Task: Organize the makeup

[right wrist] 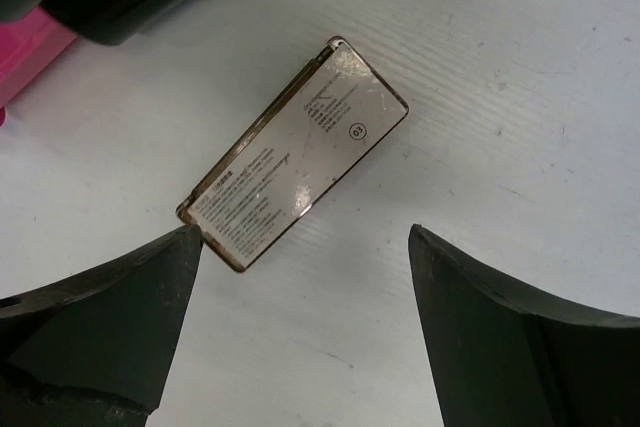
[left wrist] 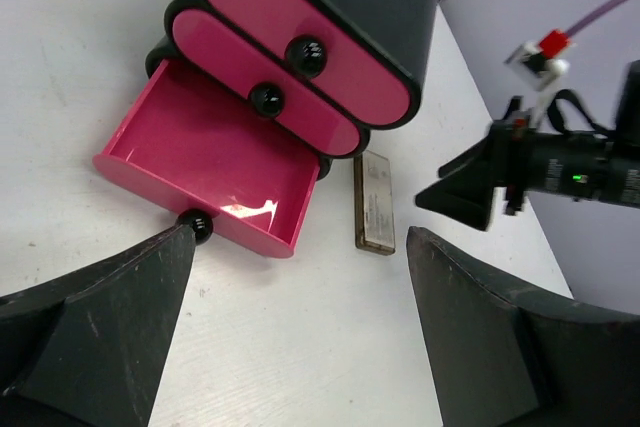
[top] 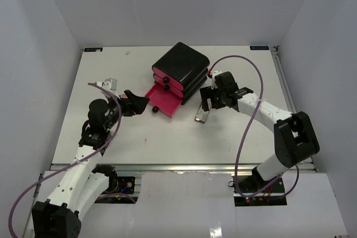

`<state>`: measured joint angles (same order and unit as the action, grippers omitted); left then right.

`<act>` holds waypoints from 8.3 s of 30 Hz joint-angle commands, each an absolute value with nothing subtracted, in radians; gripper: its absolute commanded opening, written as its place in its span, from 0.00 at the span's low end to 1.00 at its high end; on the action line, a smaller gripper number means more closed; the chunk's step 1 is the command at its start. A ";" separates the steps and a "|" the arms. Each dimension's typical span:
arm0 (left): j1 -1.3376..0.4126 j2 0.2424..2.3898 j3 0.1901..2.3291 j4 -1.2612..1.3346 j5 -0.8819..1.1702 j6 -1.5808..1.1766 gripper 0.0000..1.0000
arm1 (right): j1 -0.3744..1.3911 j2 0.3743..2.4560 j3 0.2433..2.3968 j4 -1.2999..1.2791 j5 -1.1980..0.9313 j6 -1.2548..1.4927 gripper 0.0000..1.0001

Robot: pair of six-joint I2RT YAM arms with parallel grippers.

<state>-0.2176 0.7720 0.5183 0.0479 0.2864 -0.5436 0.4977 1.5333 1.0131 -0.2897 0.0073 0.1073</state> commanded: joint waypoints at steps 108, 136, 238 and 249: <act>-0.216 0.567 0.526 -0.138 0.193 -0.505 0.98 | 0.446 1.603 0.818 -0.014 0.180 0.220 0.38; -0.216 0.543 0.526 -0.143 0.172 -0.508 0.98 | 0.717 1.324 1.062 -0.312 -0.478 -0.527 0.08; -0.002 1.716 0.989 -0.268 0.099 0.266 0.83 | 0.394 1.120 0.925 -0.446 -1.238 -0.894 0.90; -0.002 1.839 1.072 -0.362 0.064 0.039 0.30 | 0.385 1.108 0.922 -0.446 -1.255 -0.893 0.90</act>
<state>-0.0078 1.7996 1.0780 -0.3105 0.0844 0.1385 0.3934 1.1191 0.9329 -0.4683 -1.2127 -0.8730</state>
